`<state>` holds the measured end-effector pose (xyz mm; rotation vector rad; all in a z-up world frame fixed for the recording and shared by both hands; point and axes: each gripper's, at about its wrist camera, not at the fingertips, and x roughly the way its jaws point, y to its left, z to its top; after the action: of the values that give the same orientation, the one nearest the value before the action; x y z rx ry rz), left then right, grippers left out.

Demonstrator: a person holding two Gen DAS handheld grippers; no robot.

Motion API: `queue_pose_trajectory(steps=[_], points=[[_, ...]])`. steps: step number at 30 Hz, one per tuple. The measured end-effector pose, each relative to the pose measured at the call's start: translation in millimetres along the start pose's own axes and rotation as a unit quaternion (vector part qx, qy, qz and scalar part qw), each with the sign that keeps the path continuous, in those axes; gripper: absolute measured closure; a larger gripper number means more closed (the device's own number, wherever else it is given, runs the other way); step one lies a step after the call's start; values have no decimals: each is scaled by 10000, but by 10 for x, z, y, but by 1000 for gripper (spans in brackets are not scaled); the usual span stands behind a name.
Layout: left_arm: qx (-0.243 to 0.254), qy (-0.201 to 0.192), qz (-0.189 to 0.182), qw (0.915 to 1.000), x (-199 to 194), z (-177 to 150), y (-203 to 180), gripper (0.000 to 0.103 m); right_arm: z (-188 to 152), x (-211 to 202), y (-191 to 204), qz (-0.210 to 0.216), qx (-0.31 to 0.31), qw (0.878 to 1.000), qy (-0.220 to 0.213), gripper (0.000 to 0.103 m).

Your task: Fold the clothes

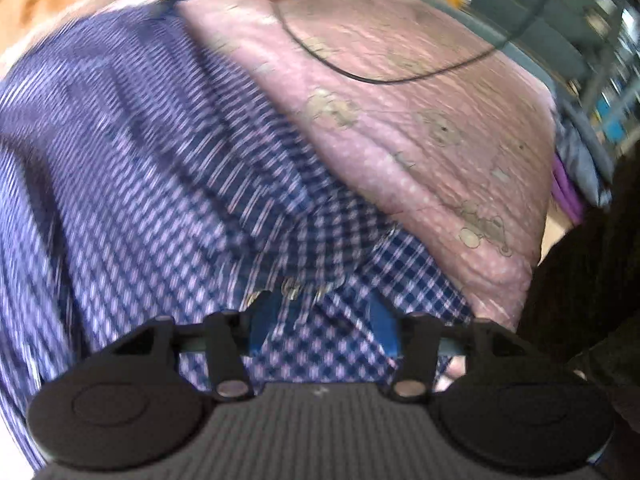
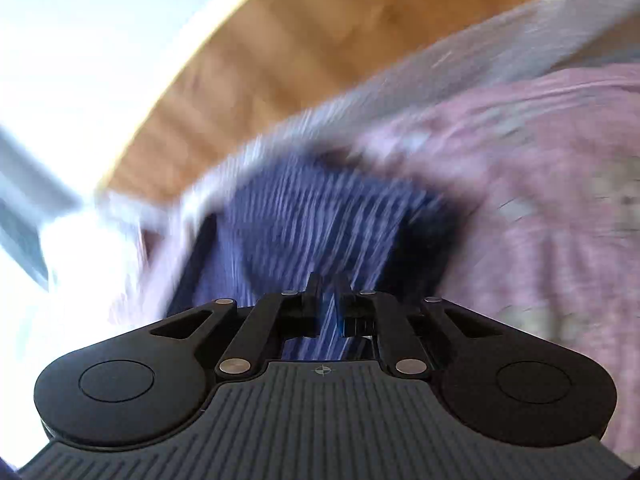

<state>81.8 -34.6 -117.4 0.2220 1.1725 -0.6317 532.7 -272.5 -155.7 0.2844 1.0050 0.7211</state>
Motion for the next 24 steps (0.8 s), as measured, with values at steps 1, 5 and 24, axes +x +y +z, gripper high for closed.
queue_pose_trajectory(steps=[1,5,24], points=[[-198,41,15,9998,-45,-62,43,50,-35,130,28,-261,-243,9992,196,92],[-1115,-10,206,9936,-385,-349,264,50,-163,131,54,-780,-407,9961,-2,92],[-2093,-825,74,9743,232,189,411,38,-947,-10,1095,-883,-2164,9723,36,83]])
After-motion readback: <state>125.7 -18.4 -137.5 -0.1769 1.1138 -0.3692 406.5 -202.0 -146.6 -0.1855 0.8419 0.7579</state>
